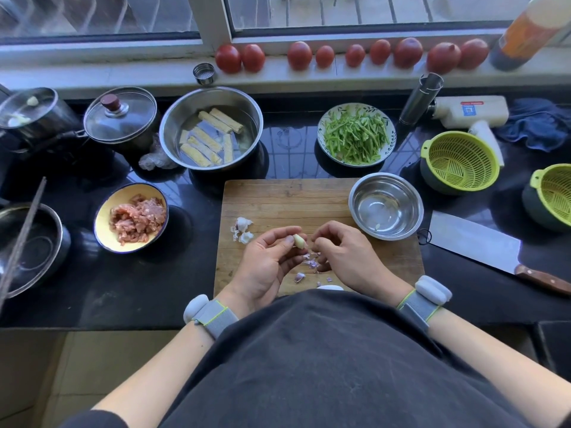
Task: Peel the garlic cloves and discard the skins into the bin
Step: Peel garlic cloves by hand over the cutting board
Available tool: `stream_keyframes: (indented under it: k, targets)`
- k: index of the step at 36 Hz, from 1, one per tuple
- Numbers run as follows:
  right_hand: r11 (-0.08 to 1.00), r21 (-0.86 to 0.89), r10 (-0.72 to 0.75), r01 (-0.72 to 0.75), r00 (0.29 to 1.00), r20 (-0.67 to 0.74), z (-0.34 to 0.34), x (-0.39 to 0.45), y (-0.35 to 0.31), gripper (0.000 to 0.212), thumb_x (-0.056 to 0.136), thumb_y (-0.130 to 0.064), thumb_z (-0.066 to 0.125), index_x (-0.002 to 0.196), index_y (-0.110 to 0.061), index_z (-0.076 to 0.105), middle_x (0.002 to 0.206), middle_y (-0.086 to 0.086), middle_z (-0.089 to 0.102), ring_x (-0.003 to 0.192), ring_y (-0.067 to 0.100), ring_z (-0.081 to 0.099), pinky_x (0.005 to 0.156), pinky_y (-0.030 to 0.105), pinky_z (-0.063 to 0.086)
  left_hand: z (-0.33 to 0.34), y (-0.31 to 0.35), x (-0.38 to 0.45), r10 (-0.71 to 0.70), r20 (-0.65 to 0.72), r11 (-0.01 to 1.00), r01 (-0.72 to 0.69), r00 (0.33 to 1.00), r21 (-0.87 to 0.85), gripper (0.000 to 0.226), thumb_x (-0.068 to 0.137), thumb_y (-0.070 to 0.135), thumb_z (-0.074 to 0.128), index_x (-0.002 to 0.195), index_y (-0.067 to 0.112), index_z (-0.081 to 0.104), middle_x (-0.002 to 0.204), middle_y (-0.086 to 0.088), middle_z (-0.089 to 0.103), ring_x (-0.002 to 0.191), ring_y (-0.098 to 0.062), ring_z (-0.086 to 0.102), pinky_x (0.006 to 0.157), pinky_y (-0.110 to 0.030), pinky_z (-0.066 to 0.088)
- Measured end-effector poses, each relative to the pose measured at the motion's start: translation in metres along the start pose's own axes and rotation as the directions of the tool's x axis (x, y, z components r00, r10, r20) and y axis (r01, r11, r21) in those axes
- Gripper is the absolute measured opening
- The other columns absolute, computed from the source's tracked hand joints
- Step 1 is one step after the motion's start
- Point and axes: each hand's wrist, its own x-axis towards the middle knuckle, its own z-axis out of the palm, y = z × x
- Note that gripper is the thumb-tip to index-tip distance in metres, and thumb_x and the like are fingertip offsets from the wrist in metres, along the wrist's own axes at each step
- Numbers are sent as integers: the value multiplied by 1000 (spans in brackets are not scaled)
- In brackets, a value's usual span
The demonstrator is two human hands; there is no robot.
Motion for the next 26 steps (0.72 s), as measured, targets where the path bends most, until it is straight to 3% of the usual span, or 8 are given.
stream_keyframes:
  k: [2, 4, 8, 13, 19, 26]
  targets:
    - [999, -2, -35, 35, 999, 24, -1, -1, 0, 3, 90, -17, 69, 89, -15, 71, 76, 3, 70, 64, 20, 65, 67, 49, 62, 0, 0, 0, 11, -4, 1000, -11, 1000, 1, 18, 99, -1, 52, 106, 3, 68, 93, -14, 71, 78, -19, 67, 68, -24, 58]
    - [998, -19, -59, 60, 996, 69, 0, -2, 1, 12, 86, -26, 78, 93, -19, 72, 80, -1, 73, 71, 22, 68, 69, 41, 63, 1, 1, 0, 24, -1, 1000, -24, 1000, 17, 18, 99, -1, 52, 104, 4, 69, 89, -12, 71, 77, -18, 67, 71, -25, 58]
    - [985, -125, -114, 122, 991, 68, 1, 1, 7, 12, 81, -25, 83, 90, -22, 76, 77, -6, 74, 67, 6, 67, 71, 30, 59, 3, 1, -2, 53, 15, 996, -54, 998, 69, 19, 99, -2, 52, 102, 5, 70, 88, -13, 69, 79, -20, 67, 77, -30, 58]
    - [990, -81, -114, 118, 992, 50, -2, 0, 3, 5, 88, -23, 78, 88, -18, 80, 71, 0, 74, 62, 13, 66, 67, 33, 60, 3, 3, -3, 62, 23, 993, -64, 998, 99, 20, 98, -2, 53, 100, 5, 71, 89, -14, 69, 79, -20, 66, 71, -25, 58]
    - [999, 48, -22, 20, 999, 46, -1, -2, 1, 10, 91, -14, 73, 84, -12, 78, 72, 6, 74, 64, 17, 68, 72, 48, 63, 2, 2, -1, 39, 17, 997, -40, 999, 72, 19, 99, 0, 53, 101, 6, 71, 92, -15, 71, 82, -21, 67, 70, -25, 58]
    - [983, -142, -118, 116, 993, -6, 0, 0, 0, 15, 90, -19, 71, 75, -21, 73, 63, 3, 70, 61, 22, 67, 66, 37, 59, 4, 1, 0, 82, -5, 990, -81, 997, 112, 16, 88, -1, 69, 102, 5, 71, 97, -13, 71, 86, -20, 68, 74, -24, 58]
